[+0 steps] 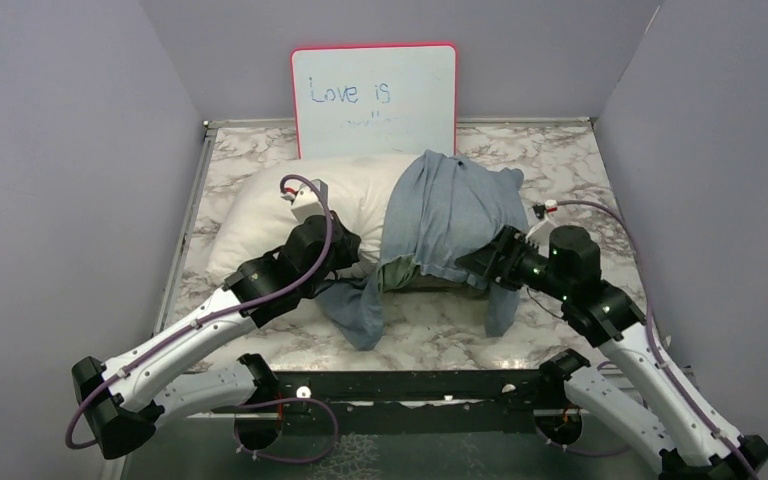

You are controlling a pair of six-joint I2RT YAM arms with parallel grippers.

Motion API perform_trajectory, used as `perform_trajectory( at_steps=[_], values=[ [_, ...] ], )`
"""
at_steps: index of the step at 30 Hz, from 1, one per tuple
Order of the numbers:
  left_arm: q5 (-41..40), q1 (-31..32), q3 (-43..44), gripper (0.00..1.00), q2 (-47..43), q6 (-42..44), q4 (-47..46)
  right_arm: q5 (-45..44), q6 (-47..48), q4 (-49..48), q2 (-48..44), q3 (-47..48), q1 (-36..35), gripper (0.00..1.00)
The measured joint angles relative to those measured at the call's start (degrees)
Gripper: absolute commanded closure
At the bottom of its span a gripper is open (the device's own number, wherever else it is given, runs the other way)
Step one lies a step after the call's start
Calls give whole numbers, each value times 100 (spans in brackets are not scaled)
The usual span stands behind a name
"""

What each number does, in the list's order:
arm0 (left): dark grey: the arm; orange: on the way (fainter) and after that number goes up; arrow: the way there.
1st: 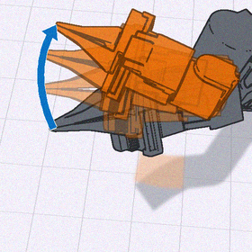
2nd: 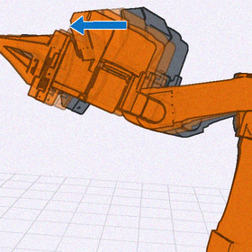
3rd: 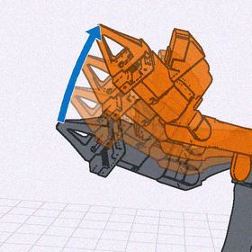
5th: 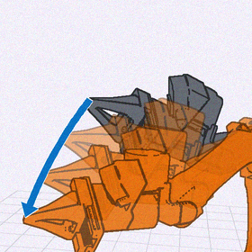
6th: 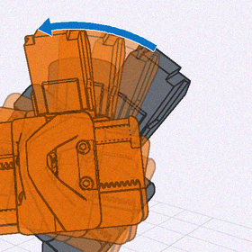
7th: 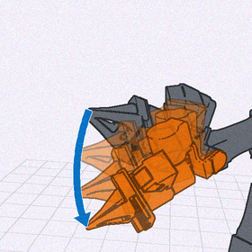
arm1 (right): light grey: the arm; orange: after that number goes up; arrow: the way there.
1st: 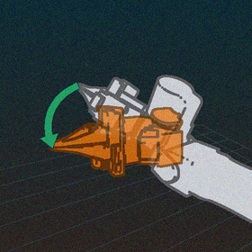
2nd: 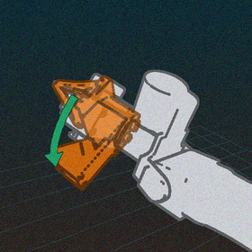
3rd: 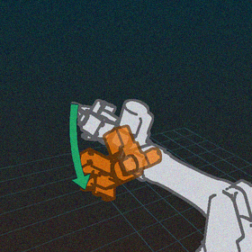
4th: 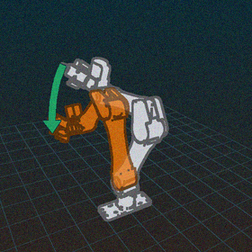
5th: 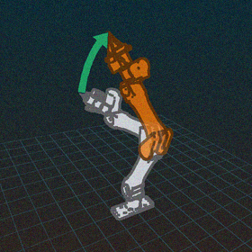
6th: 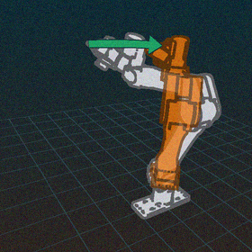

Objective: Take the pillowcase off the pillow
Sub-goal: Remove the pillow from the pillowcase.

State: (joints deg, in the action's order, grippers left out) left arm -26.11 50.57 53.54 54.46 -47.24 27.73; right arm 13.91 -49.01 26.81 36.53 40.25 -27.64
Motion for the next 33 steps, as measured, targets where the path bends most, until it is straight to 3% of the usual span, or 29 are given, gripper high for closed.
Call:
perform_trajectory(
  at_steps=[3,5,12,17,24,33],
  values=[
    [7,-31,-13,100,9,-2,-20,531,66,-188,562,2,0,24],
    [9,-37,-35,100,9,-2,-20,599,39,-175,841,2,-2,29],
    [22,-37,-85,100,-7,-4,-33,-205,-636,-166,577,-306,-4,71],
    [48,-31,-96,100,-116,-22,-35,-1364,-695,254,448,-90,-42,92],
    [-59,13,-273,100,-507,-184,151,-3429,-142,1349,295,769,-63,99],
    [-170,13,-535,100,-1272,-584,667,-3329,81,1840,13,726,-109,99]
  ],
)
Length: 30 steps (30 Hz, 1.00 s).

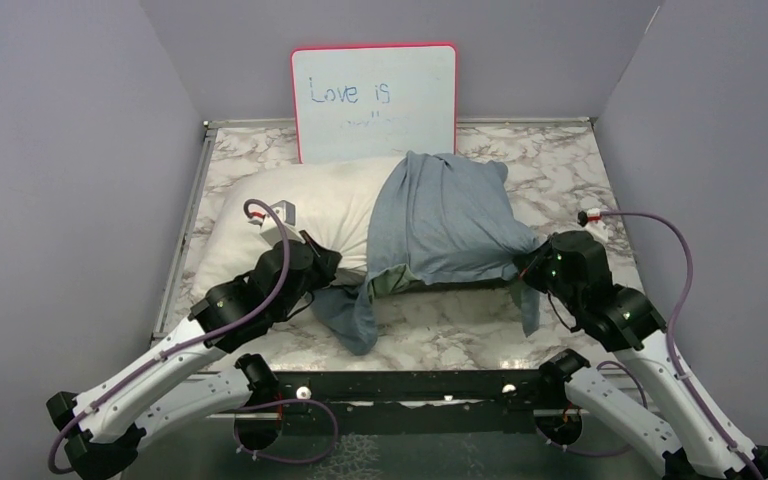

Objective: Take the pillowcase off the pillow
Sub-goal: Remove the pillow from the pillowcase.

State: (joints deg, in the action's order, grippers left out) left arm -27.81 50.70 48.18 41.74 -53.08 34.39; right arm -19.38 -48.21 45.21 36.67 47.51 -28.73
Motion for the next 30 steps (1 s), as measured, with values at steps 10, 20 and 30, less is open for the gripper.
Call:
perform_trajectory(
  at_steps=[10,20,30],
  values=[
    [-385,4,166,100,-149,-363,750,-599,33,544,4,319,-9,84],
    [-627,-61,-57,100,-612,-367,1488,1051,994,-66,-651,306,68,27],
    [-457,-72,-96,39,-1034,-87,1665,2787,1447,-804,684,1307,72,27]
  ],
)
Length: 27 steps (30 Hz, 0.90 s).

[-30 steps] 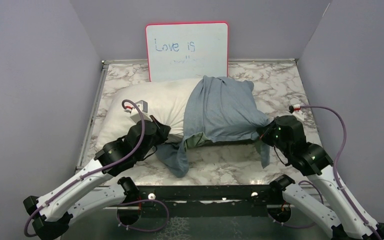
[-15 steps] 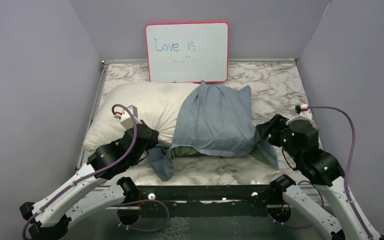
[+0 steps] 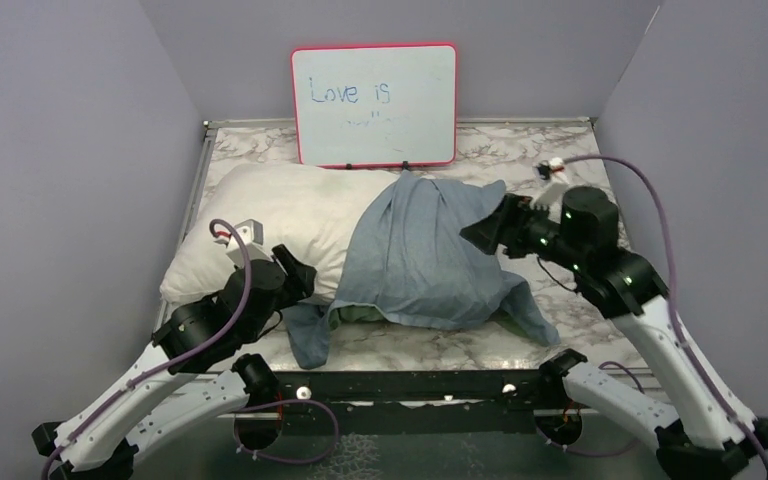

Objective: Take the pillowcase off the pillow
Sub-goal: Remove the pillow from the pillowcase.

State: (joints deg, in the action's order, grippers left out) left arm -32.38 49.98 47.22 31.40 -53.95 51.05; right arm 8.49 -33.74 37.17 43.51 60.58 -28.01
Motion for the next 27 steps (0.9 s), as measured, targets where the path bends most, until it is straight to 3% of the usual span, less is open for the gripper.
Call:
perform_trajectory(
  at_steps=[1,5,9,16,22,27],
  values=[
    [20,0,72,35,4,33,11,35,7,-17,33,11,0,27],
    [153,-2,614,24,44,227,90,1349,269,-656,1709,-72,-15,30],
    [352,-4,1515,14,258,605,35,1871,411,-933,2310,-750,-190,31],
    [664,-11,2479,2,1556,1530,-212,2422,529,-1353,2245,-1888,-1043,30],
    [634,-245,2186,2,3086,2094,-549,2238,527,-1296,1742,-1886,-1143,24],
    [785,-1152,1521,6,3261,2179,-1246,1246,457,-944,1062,-1213,-1169,20]
  ],
)
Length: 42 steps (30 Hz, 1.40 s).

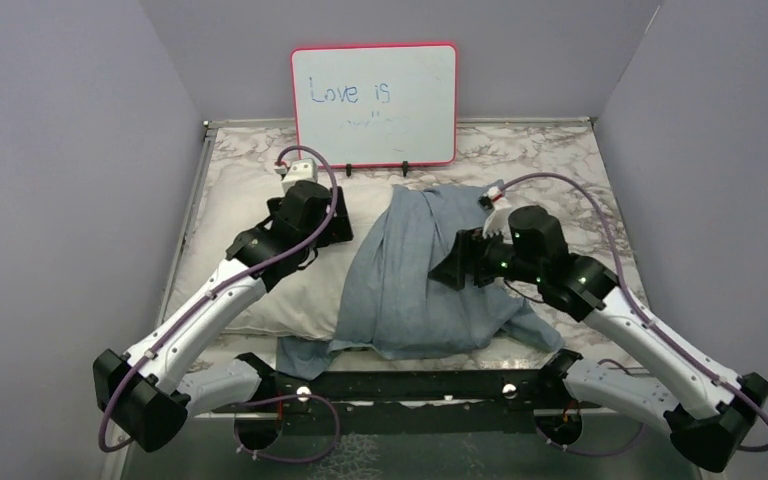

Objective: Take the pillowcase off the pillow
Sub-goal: Remove the pillow from the pillowcase.

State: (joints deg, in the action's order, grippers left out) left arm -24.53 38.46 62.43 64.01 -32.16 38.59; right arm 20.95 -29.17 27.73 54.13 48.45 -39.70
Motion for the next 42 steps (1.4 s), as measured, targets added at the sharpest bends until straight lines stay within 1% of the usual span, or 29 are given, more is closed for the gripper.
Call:
perform_trajectory(
  at_steps=[1,3,5,7,9,11,13,14,18,20,21,23,26,32,37,42],
  values=[
    [131,-256,-188,6,-61,-15,-225,-442,-55,101,-127,192,-11,19],
    [361,-575,-472,6,-203,-48,-498,-1390,-162,262,-376,525,-22,17],
    [612,-793,-767,6,-413,-92,-752,-2424,-258,442,-555,820,-15,15],
    [763,-868,-964,6,-575,-107,-911,-3252,-302,640,-577,1102,50,11],
    [911,-925,-1165,6,-737,-129,-1064,-3797,-310,715,-472,1349,227,10],
    [1058,-981,-1364,6,-876,-168,-1200,-3950,-271,664,-299,1436,560,10],
    [1176,-1001,-1532,6,-966,-210,-1318,-3768,-219,584,-57,1419,1231,9],
    [1222,-1012,-1587,7,-1001,-223,-1355,-3491,-214,501,98,1399,1698,8],
    [1410,-1036,-1768,7,-1189,-258,-1484,-1871,-328,20,1108,1231,3609,6],
    [1478,-1051,-1840,7,-1296,-256,-1523,-1182,-452,-243,1648,1097,4172,6],
    [1508,-1054,-1875,7,-1353,-256,-1539,-896,-509,-352,1891,1032,4301,6],
    [1561,-1060,-1956,7,-1469,-258,-1563,-468,-636,-525,2288,966,4363,6],
    [1646,-1064,-1993,8,-1565,-258,-1580,-96,-883,-933,2776,966,4356,6],
    [1766,-1075,-1993,8,-1670,-293,-1567,50,-1259,-1810,3351,970,4426,5],
    [1829,-1078,-1993,9,-1725,-337,-1523,149,-1543,-2177,4092,1196,4500,6],
    [1880,-1097,-1991,10,-1718,-350,-1519,431,-2033,-2719,4819,1246,4546,12]
  ],
)
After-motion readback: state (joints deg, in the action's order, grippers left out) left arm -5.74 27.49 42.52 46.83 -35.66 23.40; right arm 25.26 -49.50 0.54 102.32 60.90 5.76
